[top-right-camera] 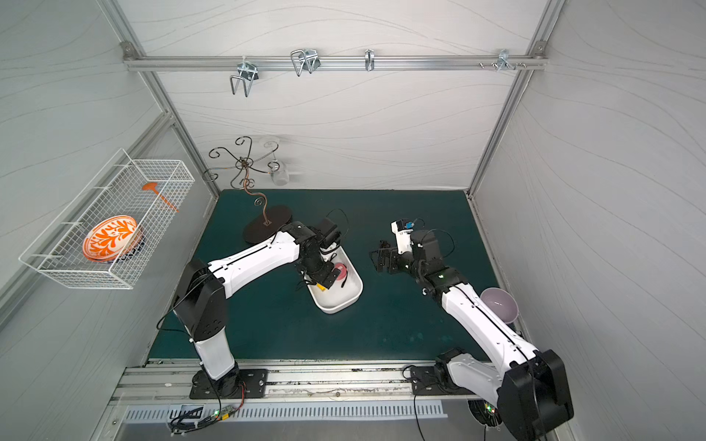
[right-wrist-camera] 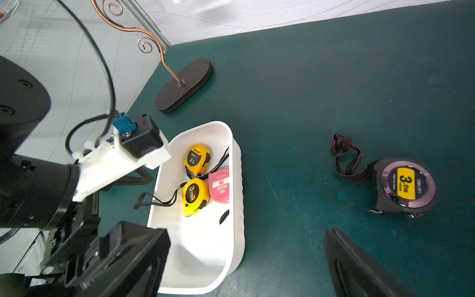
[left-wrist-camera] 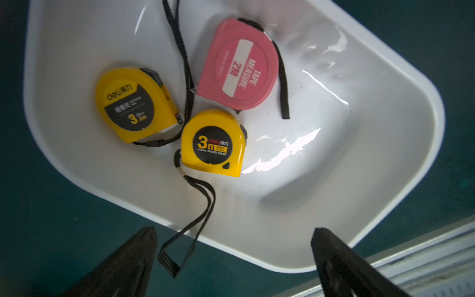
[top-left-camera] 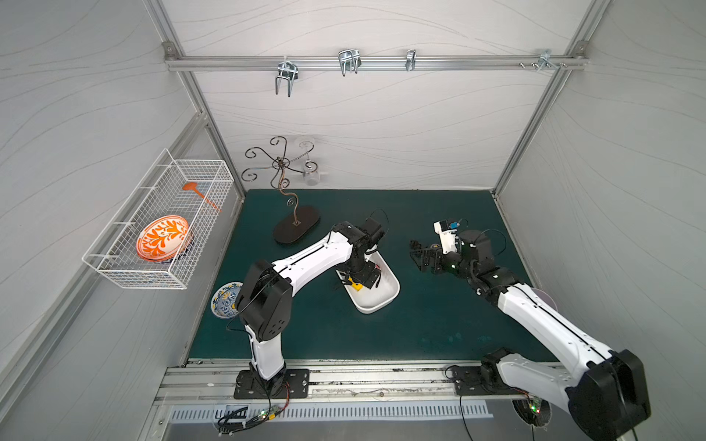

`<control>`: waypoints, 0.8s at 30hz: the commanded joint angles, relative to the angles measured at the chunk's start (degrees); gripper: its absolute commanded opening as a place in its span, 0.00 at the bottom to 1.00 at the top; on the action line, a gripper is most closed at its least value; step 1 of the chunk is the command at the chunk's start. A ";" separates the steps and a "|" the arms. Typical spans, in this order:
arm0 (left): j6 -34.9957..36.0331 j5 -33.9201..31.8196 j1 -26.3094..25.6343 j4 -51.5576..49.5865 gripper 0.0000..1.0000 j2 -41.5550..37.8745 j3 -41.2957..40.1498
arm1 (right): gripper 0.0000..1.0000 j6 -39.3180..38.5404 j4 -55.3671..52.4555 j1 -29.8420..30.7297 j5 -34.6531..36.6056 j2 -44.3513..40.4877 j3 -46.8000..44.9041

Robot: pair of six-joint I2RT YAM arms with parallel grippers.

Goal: Take the tape measure out of the storage box
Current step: Pick up the tape measure from the storage box.

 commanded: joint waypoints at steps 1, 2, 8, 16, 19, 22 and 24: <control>2.49 5.58 -0.21 -1.05 0.99 -1.60 3.70 | 0.99 -0.15 -0.36 -0.25 -0.96 -0.25 -0.23; 3.51 5.91 -0.21 -0.20 0.99 -1.34 4.28 | 0.99 -0.08 -0.41 -0.25 -0.88 -0.42 -0.23; 9.66 7.56 0.91 3.55 0.89 5.41 7.45 | 0.99 -0.03 -0.99 -0.59 -0.51 -1.70 -0.42; 12.32 11.78 1.70 8.67 0.77 13.44 10.28 | 0.99 0.09 -1.74 -2.66 -0.84 -3.68 -0.94; 13.19 10.57 1.79 9.72 0.77 15.14 11.19 | 0.99 0.28 -1.68 -3.40 -1.31 -4.19 -1.11; 13.32 9.47 2.38 11.24 0.77 15.92 11.36 | 0.99 0.56 -1.48 -3.74 -1.57 -4.51 -1.37; 13.71 8.30 2.69 11.52 0.78 16.56 11.80 | 0.99 0.67 -1.39 -3.90 -1.75 -4.56 -1.45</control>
